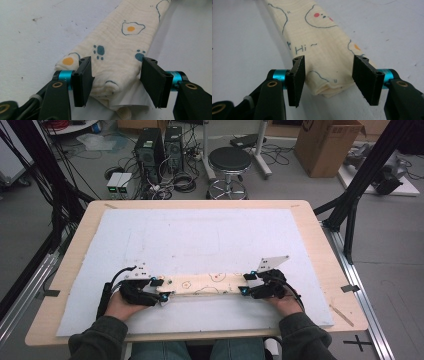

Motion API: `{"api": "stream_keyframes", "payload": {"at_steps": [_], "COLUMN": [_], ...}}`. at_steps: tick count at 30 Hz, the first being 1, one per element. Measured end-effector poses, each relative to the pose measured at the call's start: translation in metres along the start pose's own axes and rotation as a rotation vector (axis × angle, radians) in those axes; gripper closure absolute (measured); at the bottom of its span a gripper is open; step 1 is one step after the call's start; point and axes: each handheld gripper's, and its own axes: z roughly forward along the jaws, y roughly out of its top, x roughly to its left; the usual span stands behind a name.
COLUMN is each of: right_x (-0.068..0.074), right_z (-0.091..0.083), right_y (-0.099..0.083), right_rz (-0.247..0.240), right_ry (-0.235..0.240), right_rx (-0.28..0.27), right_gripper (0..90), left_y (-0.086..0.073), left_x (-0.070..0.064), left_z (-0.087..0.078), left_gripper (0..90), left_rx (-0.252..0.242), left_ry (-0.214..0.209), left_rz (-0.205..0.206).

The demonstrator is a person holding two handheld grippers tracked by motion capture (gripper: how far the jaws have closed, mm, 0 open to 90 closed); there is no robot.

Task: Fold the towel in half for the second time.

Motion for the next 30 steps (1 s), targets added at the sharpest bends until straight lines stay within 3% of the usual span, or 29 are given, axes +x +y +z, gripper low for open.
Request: {"api": "stream_keyframes", "payload": {"at_steps": [3, 7, 13, 16, 20, 24, 30], "right_x": [0.000, 0.003, 0.008, 0.007, 0.006, 0.005, -0.011], "right_z": [0.003, 0.006, 0.007, 0.007, 0.000, -0.011, -0.013], "right_y": [0.000, -0.001, -0.003, -0.003, 0.001, 0.012, 0.022], "right_rz": [-0.014, -0.037, -0.068, -0.052, -0.030, -0.011, 0.045], "right_ry": [-0.007, -0.018, -0.050, -0.039, -0.011, 0.007, -0.052], "right_rx": [0.030, 0.057, 0.060, 0.051, -0.008, -0.072, -0.062], "right_gripper": [43.9, 44.0, 43.9, 42.7, 42.0, 41.2, 44.2], "left_y": [-0.001, -0.001, -0.002, 0.000, 0.003, 0.007, 0.012], "left_x": [0.000, -0.001, -0.004, -0.006, -0.006, 0.001, 0.016], "left_z": [0.000, 0.001, 0.001, -0.004, -0.017, -0.023, -0.018], "left_gripper": [43.0, 44.4, 45.5, 42.8, 42.6, 42.2, 46.3], "left_rx": [0.001, 0.015, 0.012, -0.010, -0.085, -0.109, -0.094], "left_ry": [0.003, 0.020, 0.032, 0.011, -0.012, 0.016, 0.093], "left_rz": [-0.002, 0.025, 0.038, 0.030, 0.014, -0.007, -0.076]}}
